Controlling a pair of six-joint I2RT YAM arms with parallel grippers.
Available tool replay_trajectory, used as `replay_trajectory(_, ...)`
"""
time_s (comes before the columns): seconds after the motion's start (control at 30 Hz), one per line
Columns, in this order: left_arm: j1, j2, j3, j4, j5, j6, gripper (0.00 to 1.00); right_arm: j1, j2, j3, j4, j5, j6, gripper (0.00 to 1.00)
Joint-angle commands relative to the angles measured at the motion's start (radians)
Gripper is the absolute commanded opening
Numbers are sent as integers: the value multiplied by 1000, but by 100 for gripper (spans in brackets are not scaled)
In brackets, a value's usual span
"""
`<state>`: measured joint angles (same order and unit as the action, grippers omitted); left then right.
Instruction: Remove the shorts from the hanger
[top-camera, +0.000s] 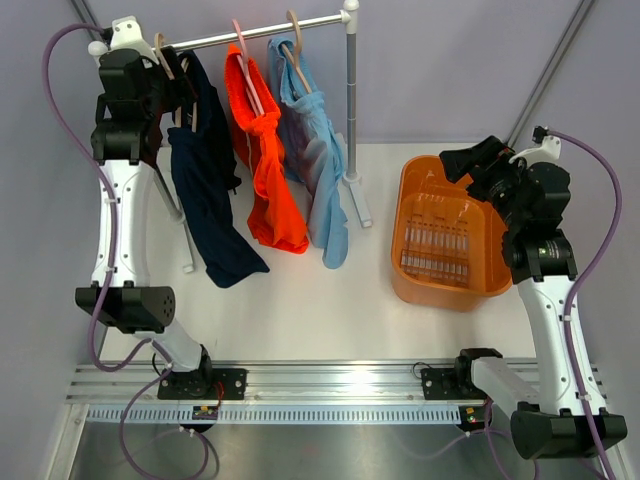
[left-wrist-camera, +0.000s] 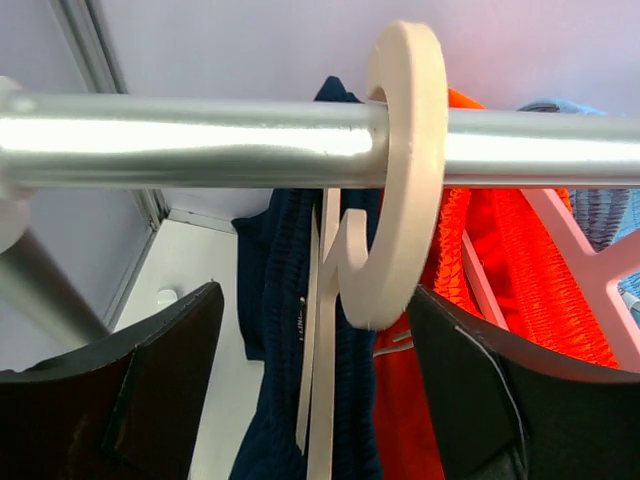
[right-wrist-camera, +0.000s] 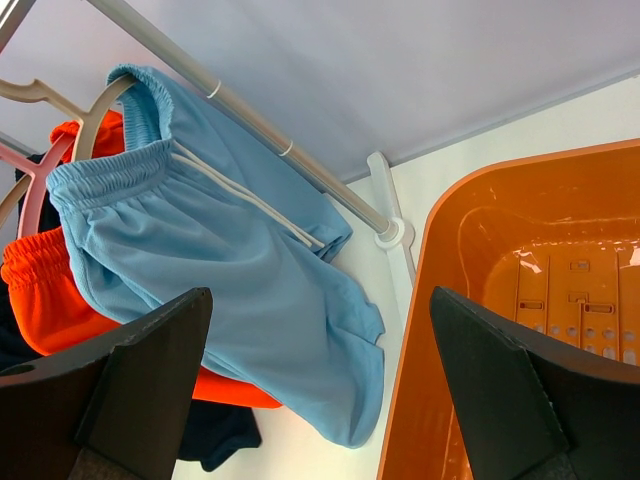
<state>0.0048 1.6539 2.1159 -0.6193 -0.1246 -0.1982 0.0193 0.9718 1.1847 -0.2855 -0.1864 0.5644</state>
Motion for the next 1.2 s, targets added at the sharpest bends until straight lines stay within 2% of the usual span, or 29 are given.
replay_trajectory(0.0,21,26,47,39,52,17,77,-2,13,41,22,-21,-14,99)
replay_trajectory(0.37,23,84,61,56,77,36,64,-4,36,52,28,-25,-24,99)
replay_trajectory(0.67,23,115,85,70,82,43,48,-4,54,50,32,-27,-40,100)
replay_trajectory(0.87,23,122,102,66,82,59,26,-2,62,47,43,-38,-38,99)
replay_trajectory(0.9,24,122,105,63,82,60,18,-2,64,46,43,-39,-40,100)
replay_trajectory(1.1,23,112,108,55,65,62,6,-2,67,46,45,-41,-44,100)
replay_trajectory(1.17,23,101,108,59,62,63,6,-4,68,44,46,-44,-44,99)
